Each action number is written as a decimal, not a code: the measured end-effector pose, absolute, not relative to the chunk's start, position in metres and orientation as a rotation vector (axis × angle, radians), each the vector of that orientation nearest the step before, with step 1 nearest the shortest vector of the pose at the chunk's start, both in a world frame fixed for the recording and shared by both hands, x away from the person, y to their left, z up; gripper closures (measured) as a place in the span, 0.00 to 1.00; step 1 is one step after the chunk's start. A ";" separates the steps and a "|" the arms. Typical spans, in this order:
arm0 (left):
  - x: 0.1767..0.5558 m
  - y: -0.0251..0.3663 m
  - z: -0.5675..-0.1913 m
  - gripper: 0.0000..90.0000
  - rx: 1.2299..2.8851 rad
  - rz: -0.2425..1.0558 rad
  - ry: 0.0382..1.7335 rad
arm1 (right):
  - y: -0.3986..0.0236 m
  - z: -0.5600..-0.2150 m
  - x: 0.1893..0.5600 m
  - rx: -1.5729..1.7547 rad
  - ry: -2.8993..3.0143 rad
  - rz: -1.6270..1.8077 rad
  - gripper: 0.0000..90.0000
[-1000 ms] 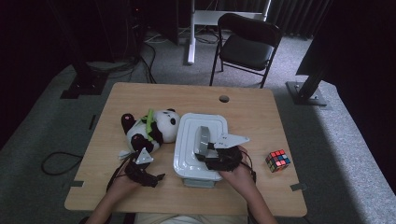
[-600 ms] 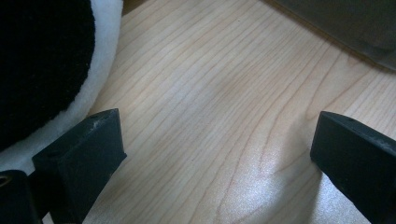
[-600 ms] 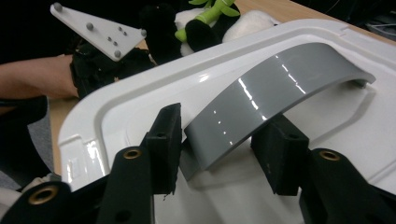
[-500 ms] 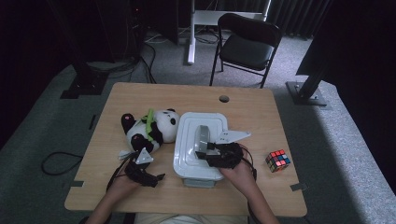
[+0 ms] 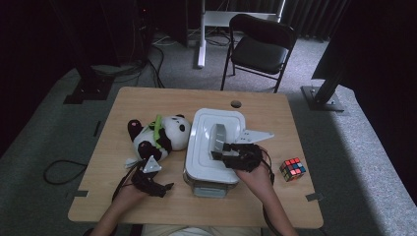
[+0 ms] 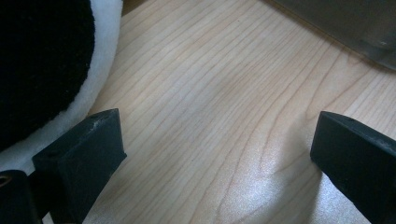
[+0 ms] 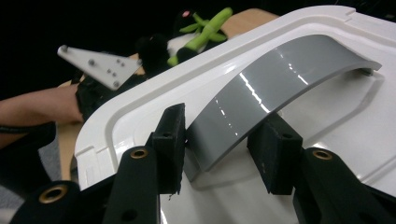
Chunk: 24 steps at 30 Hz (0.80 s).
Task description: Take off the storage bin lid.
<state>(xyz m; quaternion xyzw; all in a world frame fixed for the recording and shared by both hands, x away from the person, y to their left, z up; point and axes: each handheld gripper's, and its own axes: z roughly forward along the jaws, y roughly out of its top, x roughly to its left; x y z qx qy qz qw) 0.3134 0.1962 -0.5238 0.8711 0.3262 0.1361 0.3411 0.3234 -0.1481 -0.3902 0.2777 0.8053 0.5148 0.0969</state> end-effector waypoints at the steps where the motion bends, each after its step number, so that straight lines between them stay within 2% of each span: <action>1: 0.313 0.196 -0.524 0.04 2.264 0.354 0.850 | -0.150 -0.389 0.325 0.821 2.380 1.518 0.63; 15: 0.313 0.196 -0.524 0.04 2.263 0.356 0.849 | -0.182 -0.374 0.352 0.917 2.246 1.465 0.64; 24: 0.314 0.196 -0.524 0.04 2.267 0.357 0.845 | -0.212 -0.367 0.384 1.033 2.107 1.405 0.64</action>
